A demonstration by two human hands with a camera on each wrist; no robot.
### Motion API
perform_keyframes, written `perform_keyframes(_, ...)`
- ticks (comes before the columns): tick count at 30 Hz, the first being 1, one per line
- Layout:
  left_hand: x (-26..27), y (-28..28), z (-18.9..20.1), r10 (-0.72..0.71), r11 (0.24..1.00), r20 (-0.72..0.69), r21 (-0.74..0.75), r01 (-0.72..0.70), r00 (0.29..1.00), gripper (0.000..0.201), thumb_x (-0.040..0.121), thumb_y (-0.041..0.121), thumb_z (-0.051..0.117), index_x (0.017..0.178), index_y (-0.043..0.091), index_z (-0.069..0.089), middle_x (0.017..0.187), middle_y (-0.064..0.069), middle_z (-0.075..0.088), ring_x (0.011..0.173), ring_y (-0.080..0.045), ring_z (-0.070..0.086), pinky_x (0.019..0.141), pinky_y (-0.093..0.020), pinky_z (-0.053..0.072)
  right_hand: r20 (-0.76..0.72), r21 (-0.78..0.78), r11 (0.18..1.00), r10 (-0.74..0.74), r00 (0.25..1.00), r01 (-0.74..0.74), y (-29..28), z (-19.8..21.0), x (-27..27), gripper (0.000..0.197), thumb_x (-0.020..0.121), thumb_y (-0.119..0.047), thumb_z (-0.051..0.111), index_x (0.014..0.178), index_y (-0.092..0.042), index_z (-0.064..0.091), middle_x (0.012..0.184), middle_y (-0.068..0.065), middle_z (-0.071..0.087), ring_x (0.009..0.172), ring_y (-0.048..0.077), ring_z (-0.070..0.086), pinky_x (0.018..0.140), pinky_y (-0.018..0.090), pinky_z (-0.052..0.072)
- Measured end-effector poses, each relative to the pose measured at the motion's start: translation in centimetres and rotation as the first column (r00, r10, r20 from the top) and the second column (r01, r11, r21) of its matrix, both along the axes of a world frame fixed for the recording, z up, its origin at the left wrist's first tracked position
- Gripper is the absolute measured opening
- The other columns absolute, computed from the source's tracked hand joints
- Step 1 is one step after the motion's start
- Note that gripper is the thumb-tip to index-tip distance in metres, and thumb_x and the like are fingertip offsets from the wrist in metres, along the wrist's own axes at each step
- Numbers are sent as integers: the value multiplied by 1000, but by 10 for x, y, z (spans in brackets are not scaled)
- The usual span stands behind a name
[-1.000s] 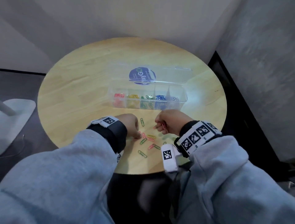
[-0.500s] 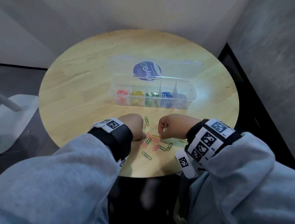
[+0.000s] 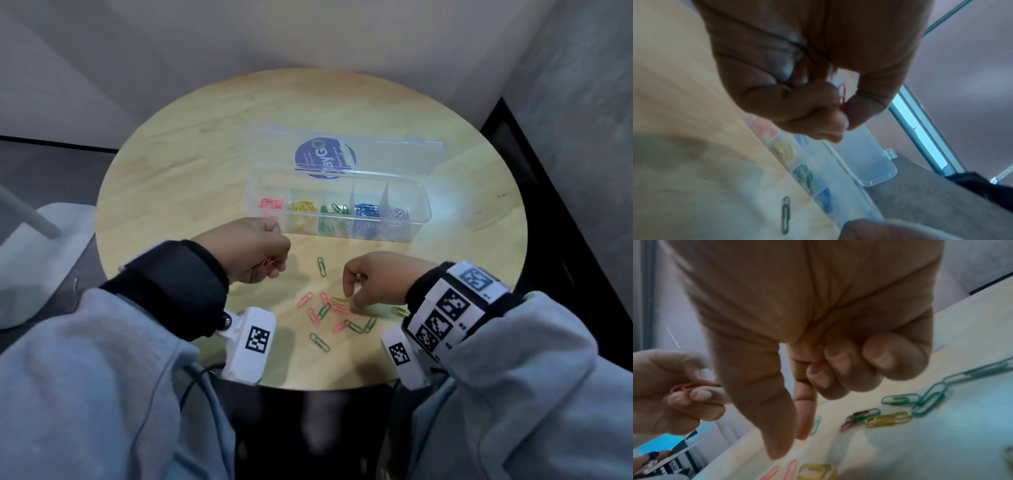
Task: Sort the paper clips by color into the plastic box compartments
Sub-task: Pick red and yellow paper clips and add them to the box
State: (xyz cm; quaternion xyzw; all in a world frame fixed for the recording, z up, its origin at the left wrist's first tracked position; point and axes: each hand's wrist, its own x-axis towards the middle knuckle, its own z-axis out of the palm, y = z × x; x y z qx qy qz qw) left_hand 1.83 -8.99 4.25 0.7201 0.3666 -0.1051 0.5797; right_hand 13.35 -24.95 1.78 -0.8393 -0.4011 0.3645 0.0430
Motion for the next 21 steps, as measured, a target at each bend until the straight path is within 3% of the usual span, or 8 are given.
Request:
perform_keyframes(5,13,-2,-17,-49,998,-115,23,52,992,26,85,8,51,66,20,39,60,-2,41,48,-13,28,45,-17,20,31,-49,999,-8,999,9,5,-8,-10,19,73,-14,66,84,-27,56,73,-9,49,73,15,52,65,28,45)
perform_keyframes(7,15,-6,-23,-166,965,-184,173,198,969,25,84,23,61,68,19,42,63,0,42,52,-15,32,48,-20,23,34,-61,998,20,999,-18,6,-9,-13,20,74,-18,68,87,-25,54,73,-8,49,70,15,53,63,26,45)
perform_keyframes(10,12,-17,-36,-329,726,-397,474,499,857,27,76,37,69,67,22,48,70,4,53,71,-17,51,59,-24,35,47,-76,995,72,996,-69,9,-10,-16,26,75,-22,71,90,-23,50,71,-8,47,61,11,47,52,25,38)
perform_keyframes(13,14,-27,-48,-391,621,-489,486,616,780,24,75,37,70,76,19,53,76,2,55,75,-19,52,53,-24,32,65,-66,993,106,992,-102,11,-11,-18,29,75,-23,71,91,-24,48,70,-8,47,64,14,49,53,26,38)
perform_keyframes(17,18,-31,-48,-399,578,-510,505,641,762,28,78,33,70,94,11,67,82,-2,59,74,-21,52,59,-26,36,79,-69,984,167,983,-162,13,-14,-22,31,75,-24,73,91,-24,47,67,-9,44,67,16,48,56,28,38)
perform_keyframes(21,20,-33,-47,-412,561,-546,478,676,729,29,80,33,69,98,11,69,85,-2,61,75,-20,52,62,-26,37,79,-71,983,176,981,-170,13,-21,-26,27,78,-23,70,90,-23,46,69,-9,46,76,21,51,64,28,42)
